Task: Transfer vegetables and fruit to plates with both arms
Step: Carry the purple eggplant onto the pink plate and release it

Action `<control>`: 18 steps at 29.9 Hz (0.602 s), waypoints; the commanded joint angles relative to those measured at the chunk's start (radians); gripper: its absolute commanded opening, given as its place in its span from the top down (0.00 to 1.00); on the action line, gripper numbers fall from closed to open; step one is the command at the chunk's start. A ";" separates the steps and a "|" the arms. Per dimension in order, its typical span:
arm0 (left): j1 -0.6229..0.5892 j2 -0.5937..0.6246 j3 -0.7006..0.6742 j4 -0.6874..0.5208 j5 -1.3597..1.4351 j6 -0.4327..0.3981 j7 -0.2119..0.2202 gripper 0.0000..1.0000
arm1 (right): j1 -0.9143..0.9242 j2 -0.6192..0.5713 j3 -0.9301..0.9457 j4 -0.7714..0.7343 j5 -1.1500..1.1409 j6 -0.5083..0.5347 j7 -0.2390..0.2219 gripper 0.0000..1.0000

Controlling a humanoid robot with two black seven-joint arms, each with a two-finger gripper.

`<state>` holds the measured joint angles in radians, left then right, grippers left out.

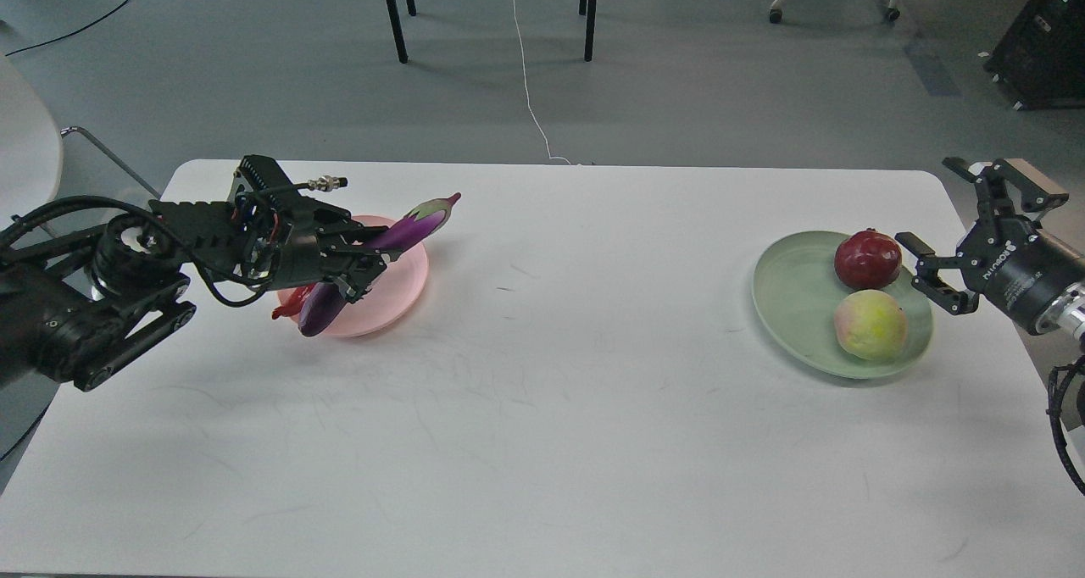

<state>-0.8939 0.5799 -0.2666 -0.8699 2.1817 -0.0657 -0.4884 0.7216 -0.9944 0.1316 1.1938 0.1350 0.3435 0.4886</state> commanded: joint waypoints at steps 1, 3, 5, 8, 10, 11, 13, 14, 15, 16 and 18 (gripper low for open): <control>0.036 -0.006 -0.010 0.029 0.000 0.000 0.000 0.61 | -0.001 0.000 -0.001 0.001 0.000 0.000 0.000 0.02; 0.042 -0.014 -0.011 0.042 0.000 0.001 0.000 0.41 | -0.001 -0.001 0.000 0.001 0.000 -0.001 0.000 0.02; 0.044 -0.018 -0.010 0.042 0.000 0.001 0.000 0.21 | -0.005 -0.001 0.000 0.001 0.000 0.000 0.000 0.02; 0.043 -0.014 -0.010 0.043 0.000 0.003 0.000 0.13 | -0.008 -0.003 0.000 0.001 0.000 0.000 0.000 0.02; 0.042 -0.012 -0.011 0.043 0.000 0.004 0.000 0.13 | -0.010 -0.003 0.000 0.003 0.000 0.000 0.000 0.02; 0.042 -0.012 -0.013 0.043 0.000 0.006 0.000 0.13 | -0.010 -0.004 0.000 0.003 0.000 0.000 0.000 0.02; 0.041 -0.009 -0.028 0.043 0.000 0.006 0.000 0.13 | -0.010 -0.004 0.000 0.001 0.000 0.000 0.000 0.02; 0.041 -0.009 -0.043 0.042 0.000 0.006 0.000 0.13 | -0.008 -0.004 0.000 0.001 0.000 0.000 0.000 0.02; 0.039 -0.008 -0.063 0.040 0.000 0.006 0.000 0.12 | -0.010 -0.004 0.006 -0.002 0.000 0.000 0.000 0.02; 0.038 -0.008 -0.086 0.032 0.000 0.007 0.000 0.10 | -0.010 -0.003 0.013 -0.005 -0.001 0.000 0.000 0.02; 0.038 -0.017 -0.143 0.016 -0.035 0.024 0.000 0.06 | -0.008 -0.001 0.031 -0.011 -0.005 0.000 0.000 0.02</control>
<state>-0.8535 0.5712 -0.3380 -0.8335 2.1816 -0.0582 -0.4887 0.7120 -0.9984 0.1418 1.1904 0.1344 0.3434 0.4886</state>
